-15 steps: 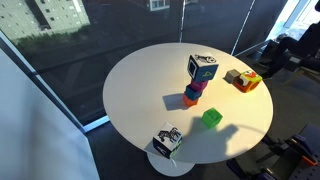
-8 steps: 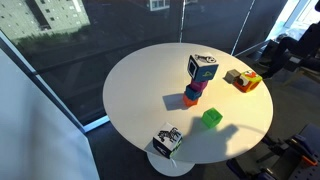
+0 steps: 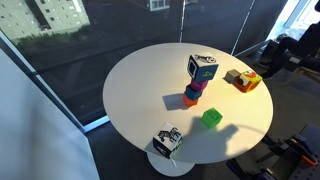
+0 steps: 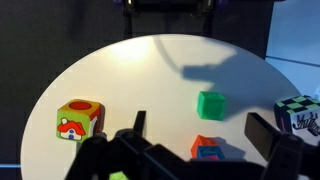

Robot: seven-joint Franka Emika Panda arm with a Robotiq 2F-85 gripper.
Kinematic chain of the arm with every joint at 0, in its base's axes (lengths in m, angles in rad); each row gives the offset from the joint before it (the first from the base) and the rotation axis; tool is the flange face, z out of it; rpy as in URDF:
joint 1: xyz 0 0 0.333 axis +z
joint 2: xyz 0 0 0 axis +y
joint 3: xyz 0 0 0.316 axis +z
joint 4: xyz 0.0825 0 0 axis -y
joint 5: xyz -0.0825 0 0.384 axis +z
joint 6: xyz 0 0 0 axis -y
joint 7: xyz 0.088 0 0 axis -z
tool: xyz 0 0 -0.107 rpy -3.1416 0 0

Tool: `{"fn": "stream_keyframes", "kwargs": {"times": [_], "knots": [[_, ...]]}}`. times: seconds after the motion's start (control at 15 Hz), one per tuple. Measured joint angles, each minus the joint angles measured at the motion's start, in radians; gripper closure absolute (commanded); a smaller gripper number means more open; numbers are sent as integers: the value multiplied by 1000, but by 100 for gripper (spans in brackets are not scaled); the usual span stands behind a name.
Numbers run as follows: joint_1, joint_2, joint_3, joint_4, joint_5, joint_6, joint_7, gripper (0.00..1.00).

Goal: Put the yellow cube on the orange and white toy

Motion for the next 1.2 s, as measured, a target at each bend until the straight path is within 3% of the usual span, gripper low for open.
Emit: {"fn": "stream_keyframes", "kwargs": {"times": [0.53, 1.2], "knots": [[-49, 48, -12, 23, -1, 19, 9, 0], [-100, 246, -40, 157, -1, 191, 65, 0]]}}
